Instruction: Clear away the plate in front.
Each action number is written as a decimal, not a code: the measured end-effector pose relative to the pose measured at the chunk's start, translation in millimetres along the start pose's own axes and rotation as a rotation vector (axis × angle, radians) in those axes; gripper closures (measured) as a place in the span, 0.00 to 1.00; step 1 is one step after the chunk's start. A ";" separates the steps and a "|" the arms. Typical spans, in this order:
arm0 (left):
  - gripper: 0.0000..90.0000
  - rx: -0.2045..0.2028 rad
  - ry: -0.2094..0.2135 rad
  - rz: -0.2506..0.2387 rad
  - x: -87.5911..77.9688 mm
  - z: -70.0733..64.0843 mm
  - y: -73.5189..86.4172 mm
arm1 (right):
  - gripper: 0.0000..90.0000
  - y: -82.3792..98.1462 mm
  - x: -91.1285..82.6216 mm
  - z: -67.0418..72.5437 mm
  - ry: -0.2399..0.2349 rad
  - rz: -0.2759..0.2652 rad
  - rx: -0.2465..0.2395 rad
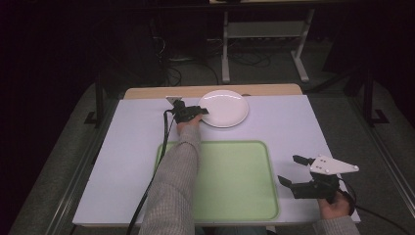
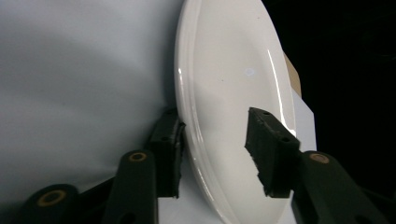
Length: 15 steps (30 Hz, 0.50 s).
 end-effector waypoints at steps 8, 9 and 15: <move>0.83 -0.012 -0.026 -0.024 -1.3 4.9 3.3 | 0.15 -0.3 0.1 0.4 0.001 0.000 -0.006; 0.85 -0.014 -0.021 -0.026 -1.3 5.9 3.4 | 0.15 -0.4 0.0 0.4 0.001 0.000 -0.007; 0.90 -0.014 0.013 -0.042 -2.1 11.7 5.5 | 0.15 -0.5 0.0 -0.1 0.001 0.000 -0.004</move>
Point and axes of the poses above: each handheld gripper's, and its own axes: x roughly forward along the jaws, y roughly out of its underside, z roughly to its left, the point moved 1 cm from there along x, roughly forward along the jaws, and after that the axes turned 4 degrees about y, right-handed, at the moved point
